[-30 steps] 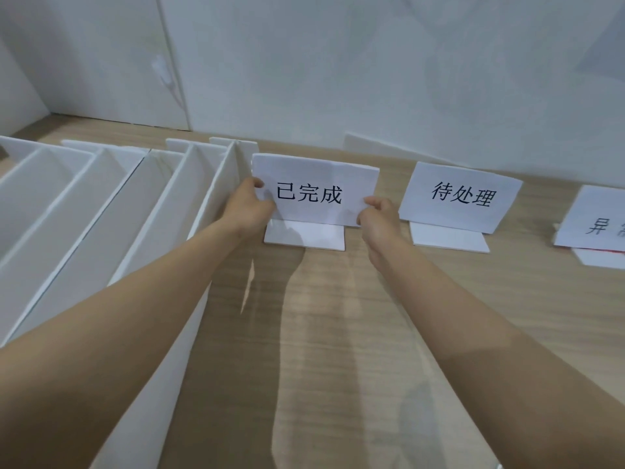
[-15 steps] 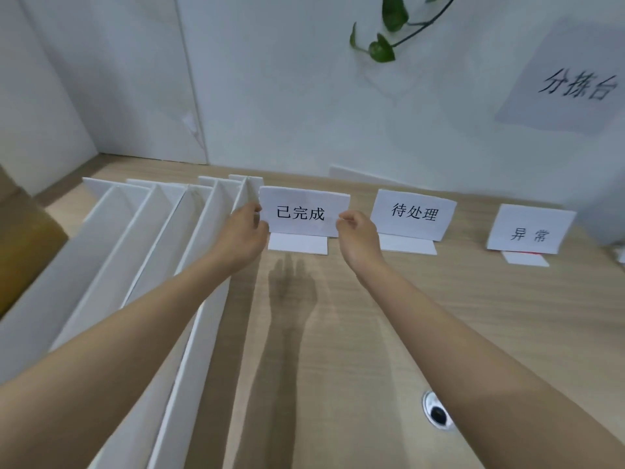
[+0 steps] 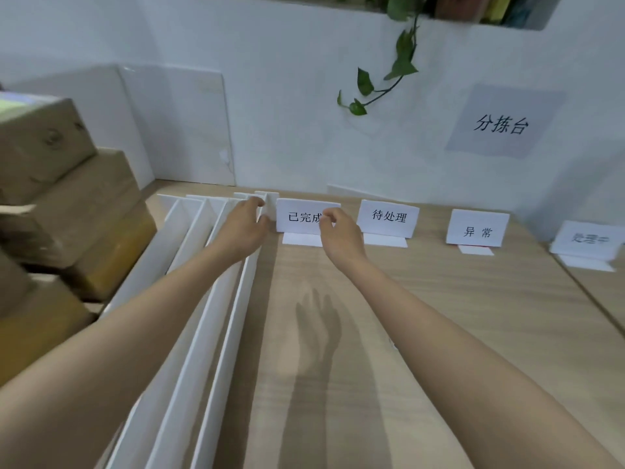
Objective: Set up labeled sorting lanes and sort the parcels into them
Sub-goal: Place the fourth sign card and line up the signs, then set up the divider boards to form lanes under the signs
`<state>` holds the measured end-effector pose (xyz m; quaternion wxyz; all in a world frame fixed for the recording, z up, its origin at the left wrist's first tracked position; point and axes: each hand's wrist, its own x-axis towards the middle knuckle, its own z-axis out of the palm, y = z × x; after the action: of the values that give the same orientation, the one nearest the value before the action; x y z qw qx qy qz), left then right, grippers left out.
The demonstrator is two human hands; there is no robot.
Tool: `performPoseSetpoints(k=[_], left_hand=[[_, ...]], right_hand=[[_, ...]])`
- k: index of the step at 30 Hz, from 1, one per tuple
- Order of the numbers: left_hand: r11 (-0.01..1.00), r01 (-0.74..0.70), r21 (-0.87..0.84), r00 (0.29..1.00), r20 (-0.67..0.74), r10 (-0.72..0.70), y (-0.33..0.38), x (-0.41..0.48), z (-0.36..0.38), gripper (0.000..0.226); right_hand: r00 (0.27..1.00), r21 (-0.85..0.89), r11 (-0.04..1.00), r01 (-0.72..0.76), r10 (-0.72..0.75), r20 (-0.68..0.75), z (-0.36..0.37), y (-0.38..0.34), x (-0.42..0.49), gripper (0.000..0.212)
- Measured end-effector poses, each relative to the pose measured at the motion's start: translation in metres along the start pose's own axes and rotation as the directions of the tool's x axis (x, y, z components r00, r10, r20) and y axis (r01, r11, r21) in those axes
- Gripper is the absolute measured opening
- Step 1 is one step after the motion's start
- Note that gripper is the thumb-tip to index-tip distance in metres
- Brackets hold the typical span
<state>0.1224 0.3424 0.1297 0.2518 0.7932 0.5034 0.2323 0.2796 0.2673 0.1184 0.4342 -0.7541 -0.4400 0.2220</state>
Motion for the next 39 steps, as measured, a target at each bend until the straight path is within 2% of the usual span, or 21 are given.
performPoseSetpoints(k=[7, 15, 19, 33, 39], left_hand=[[0.998, -0.039, 0.052, 0.998, -0.039, 0.041, 0.005, -0.088, -0.050, 0.042], [0.994, -0.042, 0.100, 0.995, -0.083, 0.050, -0.016, -0.187, -0.087, 0.042], [0.990, -0.031, 0.137, 0.996, -0.078, 0.042, -0.036, -0.231, -0.093, 0.042], [0.997, 0.008, 0.075, 0.995, 0.102, -0.016, -0.100, -0.356, -0.072, 0.042], [0.999, 0.022, 0.048, 0.983, 0.182, -0.030, -0.133, -0.404, -0.045, 0.042]], right_hand=[[0.993, -0.048, 0.993, 0.112, -0.111, 0.028, -0.017, -0.027, -0.078, 0.033], [0.980, 0.039, 0.981, 0.190, -0.192, 0.059, -0.008, -0.046, -0.163, 0.028], [0.972, 0.026, 0.978, 0.209, -0.211, 0.100, 0.004, -0.043, -0.208, 0.029], [0.977, -0.083, 0.986, 0.145, -0.130, 0.167, 0.071, -0.011, -0.339, 0.030], [0.981, -0.134, 0.991, 0.012, 0.014, 0.195, 0.121, 0.011, -0.386, 0.035]])
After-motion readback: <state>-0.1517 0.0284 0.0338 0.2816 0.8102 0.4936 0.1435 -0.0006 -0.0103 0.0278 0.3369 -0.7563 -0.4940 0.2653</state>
